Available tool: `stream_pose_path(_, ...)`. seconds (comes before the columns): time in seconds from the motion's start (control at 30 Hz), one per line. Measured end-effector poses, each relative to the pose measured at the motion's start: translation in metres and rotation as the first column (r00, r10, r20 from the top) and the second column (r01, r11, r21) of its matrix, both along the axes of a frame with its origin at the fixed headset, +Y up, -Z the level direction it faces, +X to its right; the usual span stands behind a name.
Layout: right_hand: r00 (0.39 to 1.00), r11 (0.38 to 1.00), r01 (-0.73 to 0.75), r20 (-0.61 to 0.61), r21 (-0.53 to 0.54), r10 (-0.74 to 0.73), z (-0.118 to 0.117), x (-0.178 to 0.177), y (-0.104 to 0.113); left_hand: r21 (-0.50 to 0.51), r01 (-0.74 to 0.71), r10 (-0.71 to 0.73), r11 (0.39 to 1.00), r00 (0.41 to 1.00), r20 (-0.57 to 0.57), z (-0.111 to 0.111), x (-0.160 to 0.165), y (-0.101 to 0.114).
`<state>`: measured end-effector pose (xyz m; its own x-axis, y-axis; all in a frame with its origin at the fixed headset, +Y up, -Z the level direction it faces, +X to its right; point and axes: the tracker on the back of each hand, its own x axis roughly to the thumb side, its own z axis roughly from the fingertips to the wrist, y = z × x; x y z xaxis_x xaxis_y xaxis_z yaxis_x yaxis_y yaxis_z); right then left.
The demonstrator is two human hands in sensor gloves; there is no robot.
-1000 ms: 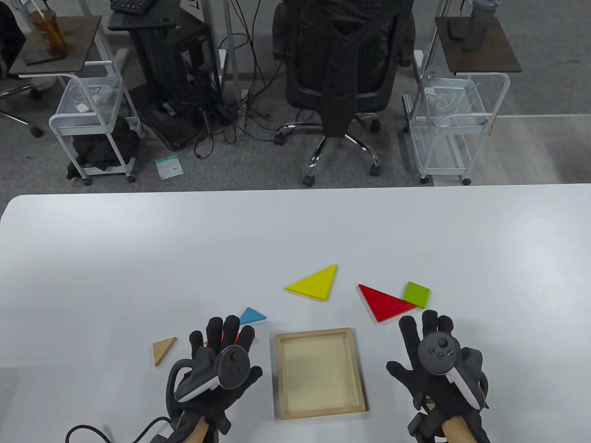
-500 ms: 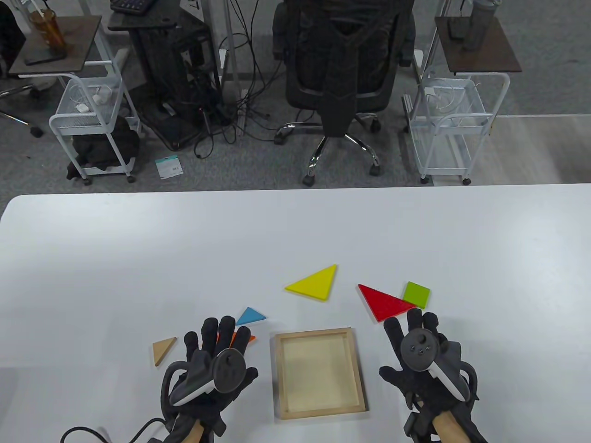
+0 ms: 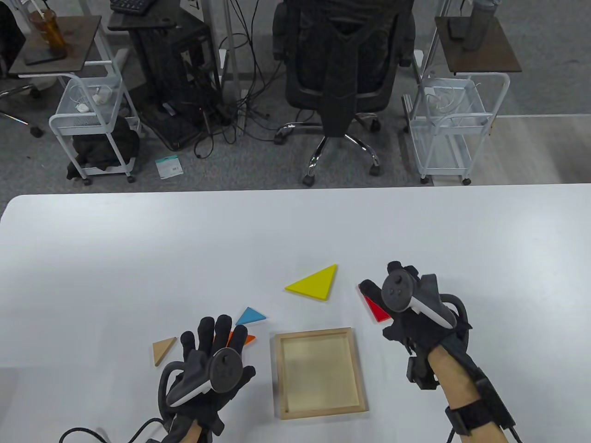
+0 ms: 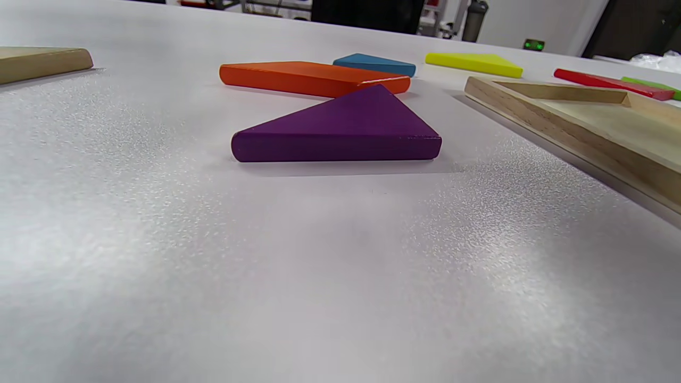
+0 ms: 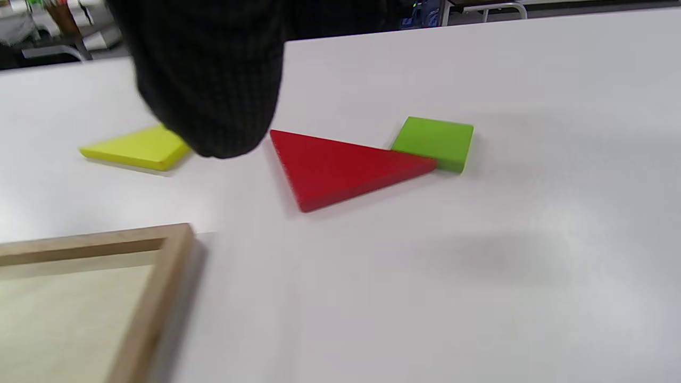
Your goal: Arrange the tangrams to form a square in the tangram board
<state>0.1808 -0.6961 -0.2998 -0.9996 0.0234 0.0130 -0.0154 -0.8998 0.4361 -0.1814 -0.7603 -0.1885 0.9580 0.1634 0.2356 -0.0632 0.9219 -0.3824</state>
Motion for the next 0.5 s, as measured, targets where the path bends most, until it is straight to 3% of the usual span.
stream_pose_path(0.1, 0.999, 0.988, -0.02, 0.029, -0.153, 0.025, -0.022, -0.005, -0.026, -0.007, 0.0, 0.0, 1.0, 1.0, 0.0, 0.0, 0.0, -0.001)
stream_pose_path(0.17, 0.998, 0.979, -0.044, 0.028, -0.198, 0.051, -0.03, -0.005, -0.043, -0.013, 0.004, -0.004, 1.0, 1.0, 0.002, 0.0, 0.0, -0.002)
stream_pose_path(0.5, 0.993, 0.948, -0.036, 0.092, -0.317, 0.069, -0.053, 0.001, -0.078, -0.025, 0.013, -0.013, 1.0, 1.0, 0.001, -0.001, 0.0, -0.004)
